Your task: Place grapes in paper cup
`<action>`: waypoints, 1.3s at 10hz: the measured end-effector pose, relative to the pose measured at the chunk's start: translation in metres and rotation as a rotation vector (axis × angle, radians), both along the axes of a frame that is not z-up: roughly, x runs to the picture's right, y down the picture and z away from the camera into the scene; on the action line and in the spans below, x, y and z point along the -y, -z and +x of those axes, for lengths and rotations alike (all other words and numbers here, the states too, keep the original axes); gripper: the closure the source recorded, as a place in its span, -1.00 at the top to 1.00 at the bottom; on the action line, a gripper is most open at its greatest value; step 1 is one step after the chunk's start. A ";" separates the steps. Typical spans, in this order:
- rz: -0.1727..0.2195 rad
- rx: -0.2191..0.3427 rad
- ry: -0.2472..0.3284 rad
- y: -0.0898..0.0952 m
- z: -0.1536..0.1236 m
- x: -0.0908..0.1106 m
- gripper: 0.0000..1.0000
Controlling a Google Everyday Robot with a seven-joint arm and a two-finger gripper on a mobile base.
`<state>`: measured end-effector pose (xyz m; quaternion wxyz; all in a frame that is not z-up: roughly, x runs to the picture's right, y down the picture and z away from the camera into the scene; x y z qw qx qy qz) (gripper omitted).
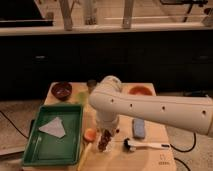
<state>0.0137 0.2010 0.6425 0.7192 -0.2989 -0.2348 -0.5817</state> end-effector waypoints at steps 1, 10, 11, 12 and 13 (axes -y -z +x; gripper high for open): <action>-0.003 -0.001 -0.001 -0.001 0.001 -0.001 -0.33; -0.011 -0.006 -0.004 -0.004 0.001 -0.005 0.60; -0.013 -0.005 -0.002 -0.004 0.001 -0.005 0.60; -0.014 -0.005 -0.001 -0.005 0.000 -0.006 0.60; -0.015 -0.007 -0.001 -0.005 0.001 -0.006 0.60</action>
